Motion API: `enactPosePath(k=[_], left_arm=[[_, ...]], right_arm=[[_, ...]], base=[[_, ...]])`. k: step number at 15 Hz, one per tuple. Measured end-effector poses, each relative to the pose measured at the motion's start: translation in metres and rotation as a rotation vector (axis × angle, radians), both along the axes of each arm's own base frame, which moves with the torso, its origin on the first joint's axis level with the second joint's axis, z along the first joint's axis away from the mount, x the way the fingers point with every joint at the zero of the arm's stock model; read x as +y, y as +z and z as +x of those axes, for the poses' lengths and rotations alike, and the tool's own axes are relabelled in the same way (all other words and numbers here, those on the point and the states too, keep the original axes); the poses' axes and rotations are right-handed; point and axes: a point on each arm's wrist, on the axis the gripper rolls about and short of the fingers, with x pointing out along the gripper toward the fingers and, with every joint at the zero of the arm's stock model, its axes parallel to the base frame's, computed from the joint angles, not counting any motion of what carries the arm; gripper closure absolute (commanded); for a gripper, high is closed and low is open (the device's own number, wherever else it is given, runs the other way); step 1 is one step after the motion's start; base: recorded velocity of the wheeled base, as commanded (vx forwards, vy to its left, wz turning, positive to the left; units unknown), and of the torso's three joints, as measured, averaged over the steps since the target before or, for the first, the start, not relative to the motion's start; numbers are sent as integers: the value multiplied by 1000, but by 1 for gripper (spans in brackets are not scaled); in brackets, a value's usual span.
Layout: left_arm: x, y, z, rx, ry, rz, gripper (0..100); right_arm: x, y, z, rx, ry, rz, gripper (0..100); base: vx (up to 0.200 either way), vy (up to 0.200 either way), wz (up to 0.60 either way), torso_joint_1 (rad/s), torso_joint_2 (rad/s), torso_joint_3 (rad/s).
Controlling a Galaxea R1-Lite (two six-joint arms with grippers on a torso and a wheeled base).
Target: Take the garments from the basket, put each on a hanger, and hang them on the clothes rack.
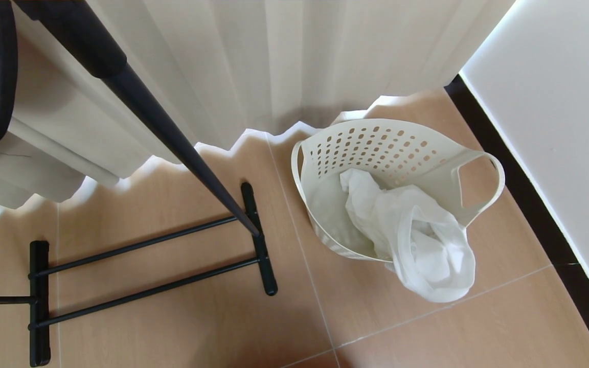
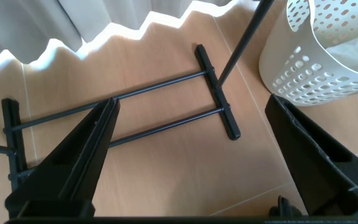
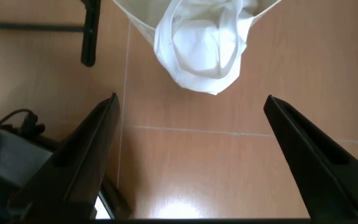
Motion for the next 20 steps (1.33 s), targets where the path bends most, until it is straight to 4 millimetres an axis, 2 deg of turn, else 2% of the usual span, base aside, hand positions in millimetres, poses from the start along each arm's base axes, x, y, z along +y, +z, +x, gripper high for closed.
enactPosePath(k=[3, 5, 9, 15, 17, 20], left_arm=[[0, 0, 0, 0, 0, -1, 0], [0, 0, 0, 0, 1, 0, 0], [0, 0, 0, 0, 0, -1, 0], [0, 0, 0, 0, 1, -2, 0], [0, 0, 0, 0, 1, -2, 0], [0, 0, 0, 0, 1, -2, 0]], right_arm=[[9, 25, 45, 71, 76, -124, 0], [17, 41, 84, 93, 109, -219, 0], [32, 53, 161, 114, 124, -422, 0], [47, 38, 257, 163, 66, -555, 0], [50, 33, 281, 123, 42, -548, 0], [49, 26, 306, 119, 5, -552, 0]], base=[[0, 0, 0, 0, 0, 0], [0, 0, 0, 0, 0, 0], [0, 0, 0, 0, 0, 0], [0, 0, 0, 0, 0, 0], [0, 0, 0, 0, 0, 0], [0, 0, 0, 0, 0, 0]])
